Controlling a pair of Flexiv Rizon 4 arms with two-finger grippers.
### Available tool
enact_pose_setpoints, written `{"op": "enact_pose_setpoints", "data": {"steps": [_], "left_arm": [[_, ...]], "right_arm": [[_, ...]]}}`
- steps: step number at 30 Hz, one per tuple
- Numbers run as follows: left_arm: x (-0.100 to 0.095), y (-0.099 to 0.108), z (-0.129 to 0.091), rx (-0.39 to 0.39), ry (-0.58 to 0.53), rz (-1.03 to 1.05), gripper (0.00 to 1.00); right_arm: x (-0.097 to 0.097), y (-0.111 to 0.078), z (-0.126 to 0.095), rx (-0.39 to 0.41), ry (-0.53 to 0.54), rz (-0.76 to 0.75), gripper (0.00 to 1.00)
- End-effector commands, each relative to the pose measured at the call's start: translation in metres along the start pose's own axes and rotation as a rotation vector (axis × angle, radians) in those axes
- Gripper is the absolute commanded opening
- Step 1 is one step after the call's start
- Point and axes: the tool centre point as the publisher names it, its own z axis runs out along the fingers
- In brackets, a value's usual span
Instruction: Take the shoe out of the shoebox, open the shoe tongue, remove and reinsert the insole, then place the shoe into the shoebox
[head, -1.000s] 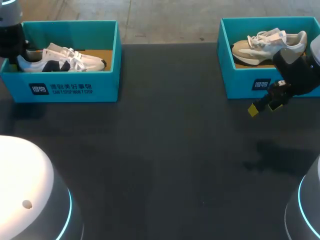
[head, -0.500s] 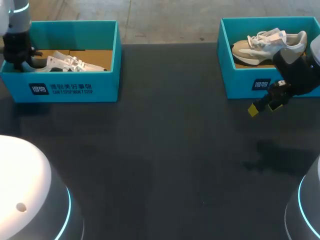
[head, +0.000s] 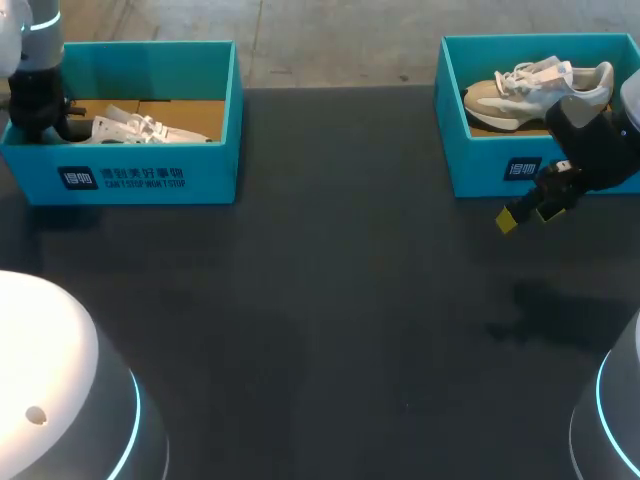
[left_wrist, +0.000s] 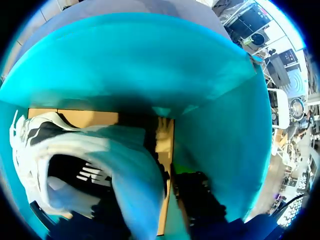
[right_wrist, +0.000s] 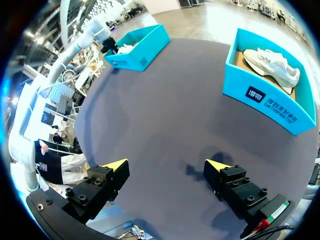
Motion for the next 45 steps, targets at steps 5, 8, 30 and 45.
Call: {"op": "enact_pose_setpoints", "data": {"steps": [5, 8, 30, 45], "left_arm": [[-0.002, -0.006, -0.023, 0.024, -0.031, -0.017, 1.0], [-0.006, -0.01, -0.04, 0.002, -0.061, -0.02, 1.0], [-0.02, -0.025, -0.124, -0.05, -0.14, -0.105, 1.0], [-0.01, -0.029, -0.173, -0.004, -0.123, -0.19, 1.0]], "right_arm": [[0.0, 0.0, 0.001, 0.001, -0.001, 0.0, 1.0], [0.0, 0.0, 0.001, 0.001, -0.001, 0.0, 1.0], [0.0, 0.0, 0.001, 0.001, -0.001, 0.0, 1.0], [-0.078, 0.019, -0.046, 0.013, -0.207, 0.175, 1.0]]}}
